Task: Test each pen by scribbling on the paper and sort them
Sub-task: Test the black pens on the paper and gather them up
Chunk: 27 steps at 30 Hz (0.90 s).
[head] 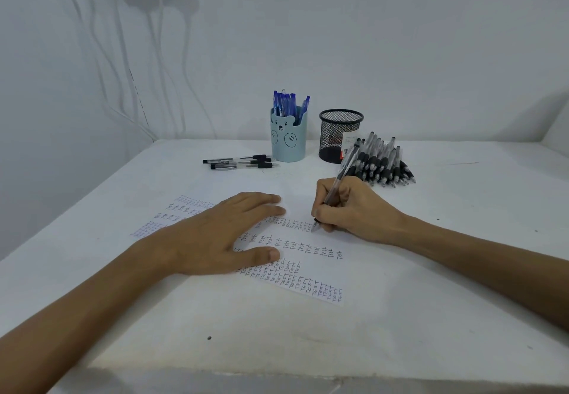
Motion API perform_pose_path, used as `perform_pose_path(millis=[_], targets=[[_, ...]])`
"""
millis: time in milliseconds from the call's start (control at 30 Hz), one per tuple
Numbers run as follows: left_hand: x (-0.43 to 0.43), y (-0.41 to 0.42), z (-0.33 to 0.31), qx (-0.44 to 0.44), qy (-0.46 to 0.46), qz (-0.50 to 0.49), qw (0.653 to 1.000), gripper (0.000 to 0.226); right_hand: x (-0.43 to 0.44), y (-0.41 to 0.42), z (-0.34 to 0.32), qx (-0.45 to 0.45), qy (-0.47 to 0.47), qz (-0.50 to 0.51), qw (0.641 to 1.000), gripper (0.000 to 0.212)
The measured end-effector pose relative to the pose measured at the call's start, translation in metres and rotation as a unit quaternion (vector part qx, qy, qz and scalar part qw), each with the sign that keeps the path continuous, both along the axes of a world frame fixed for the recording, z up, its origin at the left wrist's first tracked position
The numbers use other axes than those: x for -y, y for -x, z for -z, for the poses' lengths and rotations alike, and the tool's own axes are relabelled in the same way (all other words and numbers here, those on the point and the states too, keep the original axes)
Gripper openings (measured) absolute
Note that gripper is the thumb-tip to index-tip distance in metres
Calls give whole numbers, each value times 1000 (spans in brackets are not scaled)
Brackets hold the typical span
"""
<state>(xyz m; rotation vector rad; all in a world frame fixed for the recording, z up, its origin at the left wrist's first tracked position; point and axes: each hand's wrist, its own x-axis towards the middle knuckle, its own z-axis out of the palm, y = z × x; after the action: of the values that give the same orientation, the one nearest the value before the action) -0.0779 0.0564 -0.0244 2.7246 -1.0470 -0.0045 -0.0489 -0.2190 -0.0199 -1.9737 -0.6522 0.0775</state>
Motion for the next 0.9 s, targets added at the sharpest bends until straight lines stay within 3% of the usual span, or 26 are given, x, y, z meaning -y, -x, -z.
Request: perform_pose_path(millis=[900], targets=[[0,0,0,6,9,5,1000,80,-2,-1,-1,-4,2,28,1000,12]])
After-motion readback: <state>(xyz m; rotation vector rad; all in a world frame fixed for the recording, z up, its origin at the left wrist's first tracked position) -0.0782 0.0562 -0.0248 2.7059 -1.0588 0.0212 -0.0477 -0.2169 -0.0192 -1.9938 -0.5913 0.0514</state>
